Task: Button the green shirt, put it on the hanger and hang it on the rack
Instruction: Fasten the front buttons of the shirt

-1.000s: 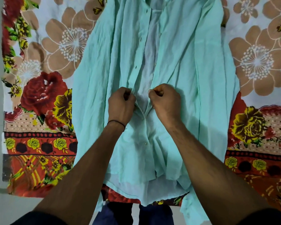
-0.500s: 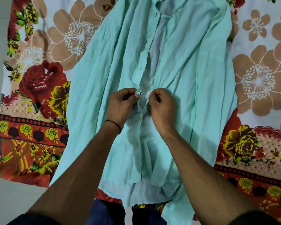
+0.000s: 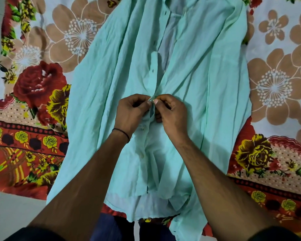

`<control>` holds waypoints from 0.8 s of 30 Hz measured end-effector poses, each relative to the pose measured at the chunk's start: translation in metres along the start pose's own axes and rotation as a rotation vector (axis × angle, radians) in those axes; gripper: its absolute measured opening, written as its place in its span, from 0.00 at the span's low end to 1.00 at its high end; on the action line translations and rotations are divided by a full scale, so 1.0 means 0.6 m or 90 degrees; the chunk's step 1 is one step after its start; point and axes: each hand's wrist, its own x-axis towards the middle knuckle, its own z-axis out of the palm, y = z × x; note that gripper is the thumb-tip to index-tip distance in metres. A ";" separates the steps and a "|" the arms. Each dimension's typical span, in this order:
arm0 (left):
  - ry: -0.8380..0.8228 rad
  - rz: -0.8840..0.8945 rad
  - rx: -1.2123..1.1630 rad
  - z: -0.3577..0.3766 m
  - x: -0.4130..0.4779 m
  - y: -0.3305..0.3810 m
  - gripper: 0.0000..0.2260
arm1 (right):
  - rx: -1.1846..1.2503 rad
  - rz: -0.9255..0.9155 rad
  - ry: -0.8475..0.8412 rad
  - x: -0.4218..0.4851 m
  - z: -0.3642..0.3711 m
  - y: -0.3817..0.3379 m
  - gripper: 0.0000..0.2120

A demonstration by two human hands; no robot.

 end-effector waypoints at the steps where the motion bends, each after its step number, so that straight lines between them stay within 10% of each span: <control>1: 0.000 -0.002 -0.010 -0.001 -0.001 0.000 0.04 | -0.001 0.003 0.001 0.000 0.000 0.000 0.05; 18: -0.040 0.035 0.169 -0.002 0.021 0.004 0.04 | 0.005 0.044 0.004 -0.004 0.002 -0.008 0.22; 24: -0.085 0.028 0.151 -0.010 0.027 0.007 0.04 | -0.013 0.047 -0.017 -0.003 -0.002 -0.009 0.11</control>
